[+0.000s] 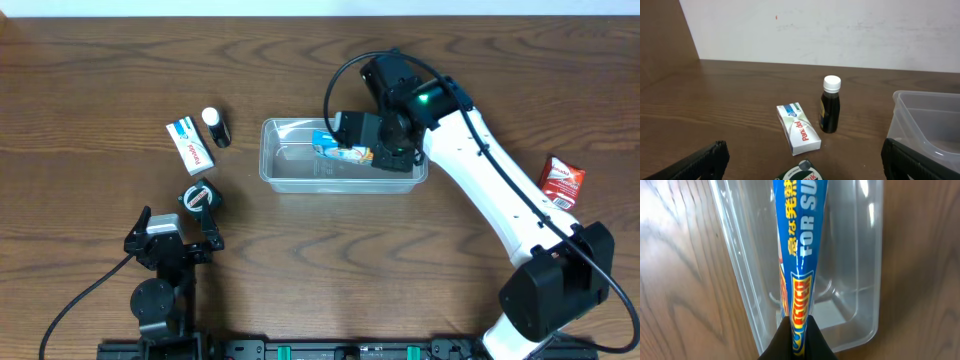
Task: Pack container
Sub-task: 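Lift the blue box and carry it over the clear container, then lower the blue box into the container and release it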
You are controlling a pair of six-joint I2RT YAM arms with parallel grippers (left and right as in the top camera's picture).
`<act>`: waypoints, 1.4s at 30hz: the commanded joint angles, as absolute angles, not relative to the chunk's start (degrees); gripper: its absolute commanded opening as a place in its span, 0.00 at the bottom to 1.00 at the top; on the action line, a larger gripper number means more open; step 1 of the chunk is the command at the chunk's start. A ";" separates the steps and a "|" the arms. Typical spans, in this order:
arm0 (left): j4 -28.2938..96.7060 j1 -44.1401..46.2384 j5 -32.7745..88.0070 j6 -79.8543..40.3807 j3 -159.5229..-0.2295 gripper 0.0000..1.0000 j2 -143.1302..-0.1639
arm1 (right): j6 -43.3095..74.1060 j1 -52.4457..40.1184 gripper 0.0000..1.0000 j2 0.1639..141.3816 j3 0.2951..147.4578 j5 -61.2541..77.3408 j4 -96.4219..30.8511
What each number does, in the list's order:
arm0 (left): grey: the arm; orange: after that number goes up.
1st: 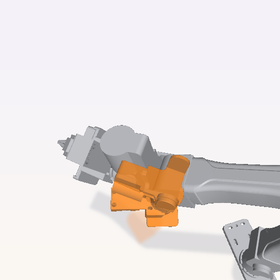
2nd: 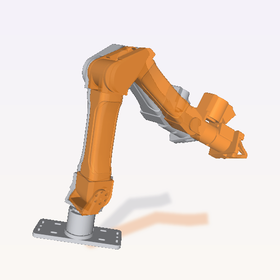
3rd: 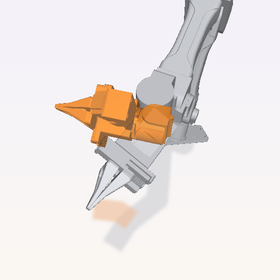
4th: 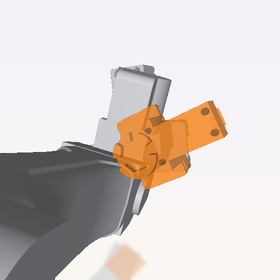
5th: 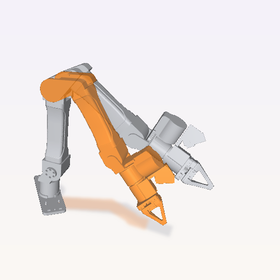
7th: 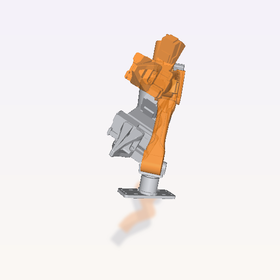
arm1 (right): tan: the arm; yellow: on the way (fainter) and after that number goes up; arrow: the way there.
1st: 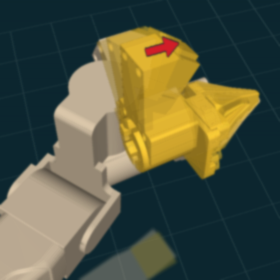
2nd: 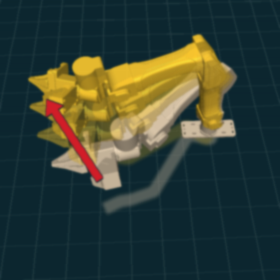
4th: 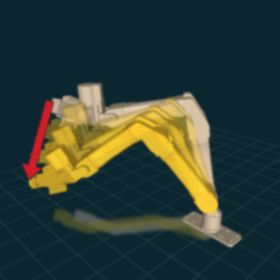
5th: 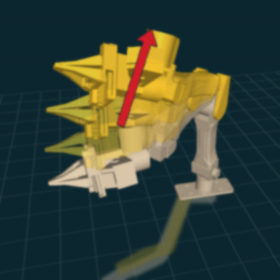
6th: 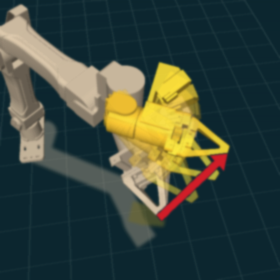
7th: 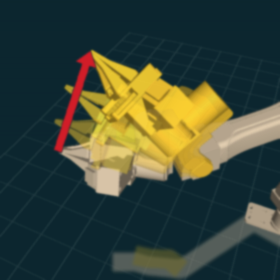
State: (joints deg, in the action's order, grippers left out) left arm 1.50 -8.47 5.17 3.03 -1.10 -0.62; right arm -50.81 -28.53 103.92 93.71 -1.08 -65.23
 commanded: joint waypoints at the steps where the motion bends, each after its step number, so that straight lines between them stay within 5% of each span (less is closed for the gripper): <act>1: 3.57 -8.49 5.76 3.40 -0.23 0.98 -0.34 | -51.48 -27.14 0.01 104.18 92.77 -1.61 -65.14; 42: 3.57 -8.49 5.78 3.42 -0.23 0.98 -0.34 | -53.04 -25.89 0.01 104.18 84.40 6.28 -61.36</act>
State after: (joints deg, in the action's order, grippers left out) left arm 1.50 -8.47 5.17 3.03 -1.10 -0.64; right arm -52.14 -26.41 104.01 84.77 4.40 -61.04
